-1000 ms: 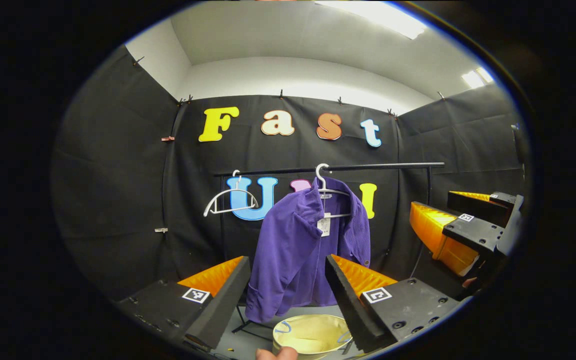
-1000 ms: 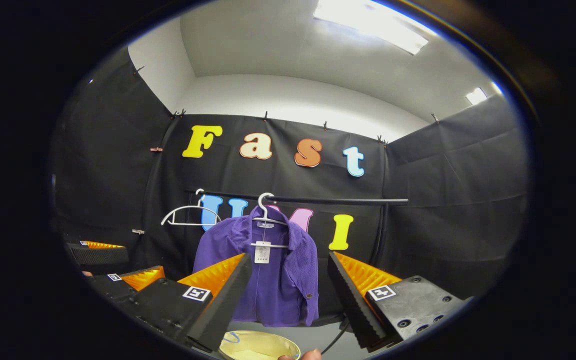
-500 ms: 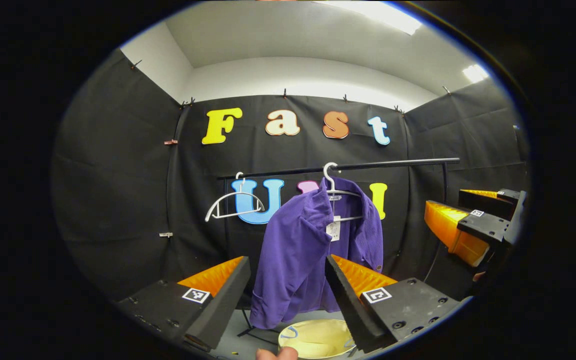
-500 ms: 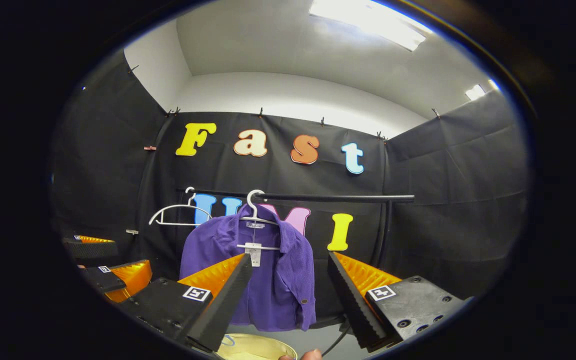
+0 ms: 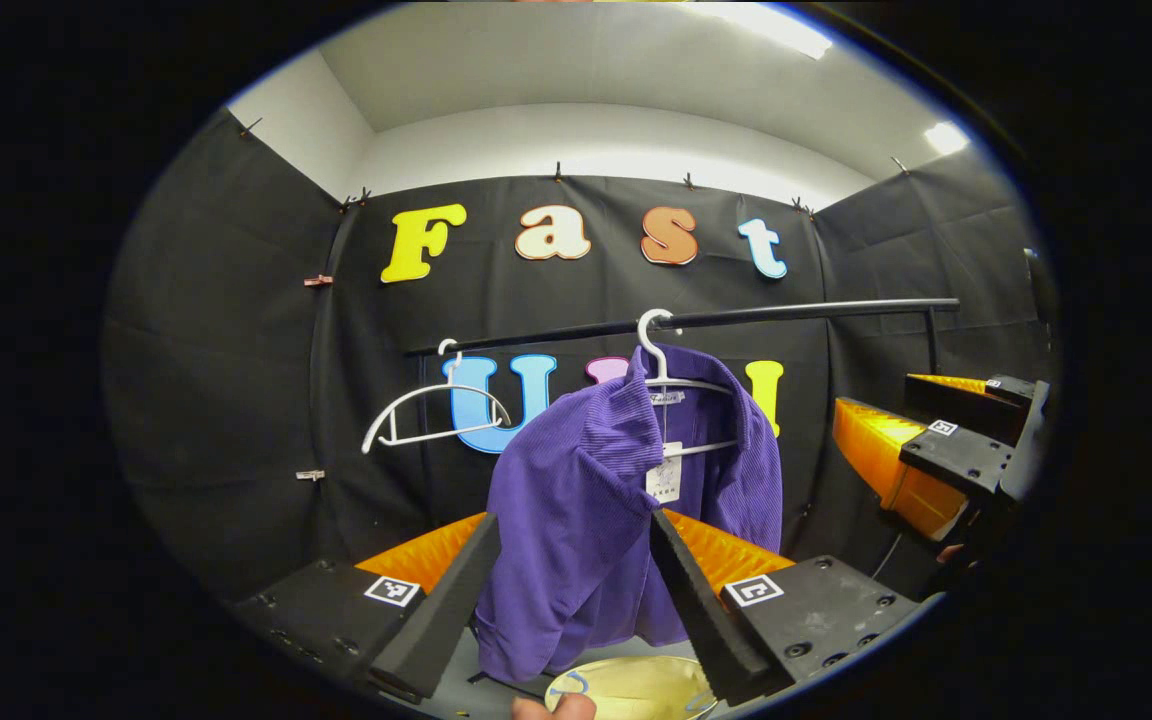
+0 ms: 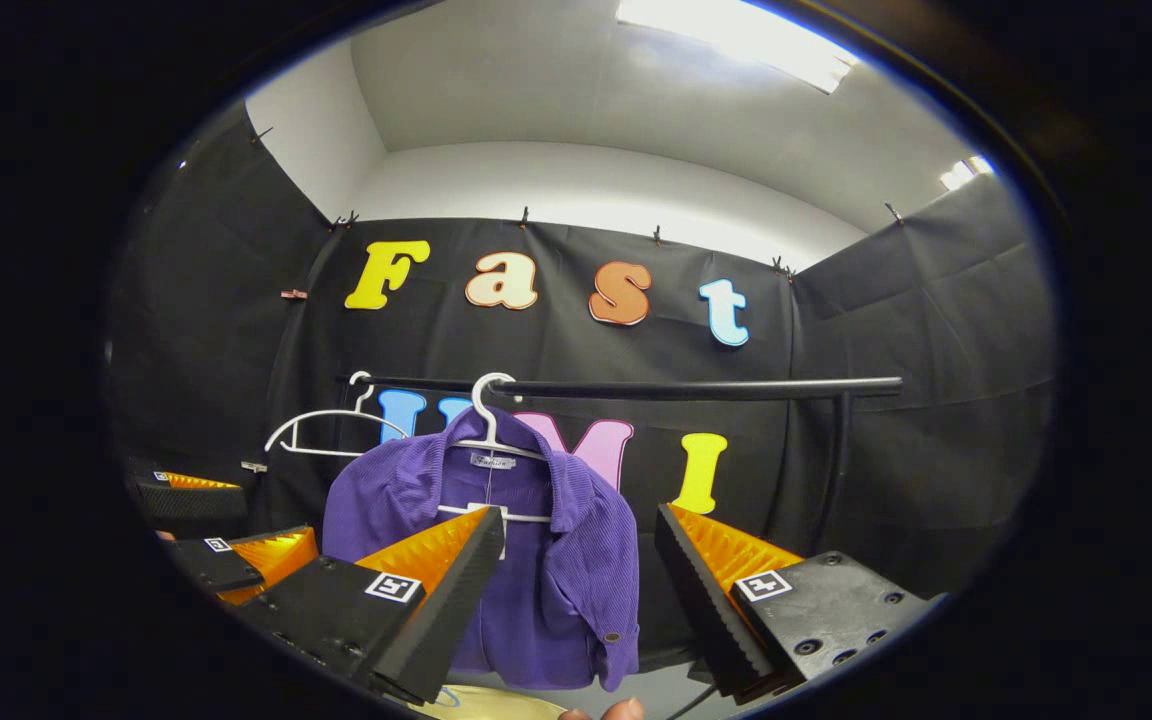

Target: Grasp the clothes on the hanger with both hands and then place them into the laundry hamper below.

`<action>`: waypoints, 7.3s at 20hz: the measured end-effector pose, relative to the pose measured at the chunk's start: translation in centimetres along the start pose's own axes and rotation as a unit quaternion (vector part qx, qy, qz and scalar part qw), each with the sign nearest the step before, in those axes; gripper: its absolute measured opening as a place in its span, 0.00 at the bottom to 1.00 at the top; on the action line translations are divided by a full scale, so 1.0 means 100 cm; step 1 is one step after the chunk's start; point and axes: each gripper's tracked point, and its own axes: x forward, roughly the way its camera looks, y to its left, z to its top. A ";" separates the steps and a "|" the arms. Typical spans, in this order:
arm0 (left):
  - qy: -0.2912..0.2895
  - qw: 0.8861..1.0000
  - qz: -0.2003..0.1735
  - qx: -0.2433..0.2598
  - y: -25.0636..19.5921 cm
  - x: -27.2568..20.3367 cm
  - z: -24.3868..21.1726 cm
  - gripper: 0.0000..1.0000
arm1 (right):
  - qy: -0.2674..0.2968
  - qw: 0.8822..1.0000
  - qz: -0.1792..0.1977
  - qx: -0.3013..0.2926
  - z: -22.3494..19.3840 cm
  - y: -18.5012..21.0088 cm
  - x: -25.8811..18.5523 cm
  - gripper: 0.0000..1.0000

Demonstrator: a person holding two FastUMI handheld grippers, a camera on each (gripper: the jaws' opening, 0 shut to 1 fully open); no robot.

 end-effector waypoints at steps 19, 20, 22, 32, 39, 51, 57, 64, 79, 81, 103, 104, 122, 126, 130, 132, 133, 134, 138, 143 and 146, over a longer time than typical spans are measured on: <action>0.001 0.998 0.041 0.043 -0.020 0.163 -0.051 0.96 | 0.037 0.998 0.057 0.002 -0.092 -0.002 0.126 0.98; 0.001 0.998 0.047 0.038 -0.014 0.167 -0.052 0.95 | 0.035 0.997 0.065 0.006 -0.093 0.002 0.129 0.98; 0.011 0.998 0.054 0.024 -0.003 0.172 -0.058 0.90 | 0.032 0.996 0.081 0.009 -0.094 0.013 0.133 0.98; 0.049 0.995 0.088 -0.021 0.022 0.179 -0.072 0.19 | -0.013 0.998 0.042 -0.038 -0.126 0.016 0.185 0.87; 0.059 0.996 0.061 0.002 0.014 0.178 -0.079 0.12 | 0.020 0.998 0.057 0.015 -0.137 0.011 0.203 0.11; 0.021 0.994 0.103 0.013 0.051 0.166 -0.033 0.06 | -0.090 0.991 0.002 -0.095 -0.048 -0.047 0.189 0.05; -0.019 0.991 0.133 0.018 0.088 0.167 0.010 0.04 | -0.126 0.985 -0.030 -0.117 -0.021 -0.064 0.191 0.05; -0.046 0.988 0.145 0.014 0.114 0.178 0.038 0.04 | -0.171 0.971 -0.083 -0.146 0.003 -0.081 0.202 0.05; 0.017 0.993 0.116 0.007 0.123 0.239 -0.012 0.04 | -0.074 0.979 -0.078 -0.173 -0.126 -0.089 0.267 0.06; 0.023 0.994 0.110 -0.002 0.125 0.237 -0.015 0.06 | -0.075 0.981 -0.073 -0.163 -0.128 -0.086 0.264 0.05; 0.005 0.997 0.063 0.033 0.110 0.246 -0.003 0.03 | -0.032 0.991 -0.023 -0.127 -0.199 -0.083 0.269 0.05; 0.008 0.997 0.070 0.036 0.116 0.245 -0.008 0.06 | -0.023 0.993 -0.015 -0.119 -0.202 -0.075 0.257 0.05; 0.092 0.995 0.032 -0.028 0.071 0.132 -0.085 0.06 | 0.055 0.992 0.113 0.000 -0.150 0.037 0.114 0.05; 0.085 0.995 -0.001 -0.047 0.036 0.113 -0.074 0.06 | 0.080 0.987 0.126 0.058 -0.130 0.047 0.092 0.05; 0.080 0.994 -0.017 -0.066 0.015 0.102 -0.066 0.06 | 0.103 0.979 0.137 0.107 -0.120 0.060 0.084 0.05; 0.079 0.994 -0.018 -0.073 0.010 0.099 -0.066 0.06 | 0.108 0.977 0.148 0.105 -0.122 0.071 0.080 0.05; 0.081 0.993 -0.018 -0.078 0.008 0.097 -0.070 0.06 | 0.109 0.977 0.156 0.099 -0.124 0.076 0.077 0.05; 0.086 0.993 -0.018 -0.084 0.007 0.096 -0.077 0.06 | 0.114 0.976 0.164 0.091 -0.130 0.081 0.073 0.07; 0.124 0.985 -0.014 -0.119 0.003 0.095 -0.127 0.06 | 0.159 0.968 0.180 0.077 -0.180 0.090 0.060 0.05; 0.191 0.971 -0.006 -0.142 -0.003 0.094 -0.212 0.06 | 0.247 0.950 0.184 0.060 -0.274 0.089 0.041 0.05; 0.237 0.959 -0.002 -0.152 -0.011 0.094 -0.262 0.06 | 0.307 0.931 0.189 0.052 -0.331 0.089 0.025 0.05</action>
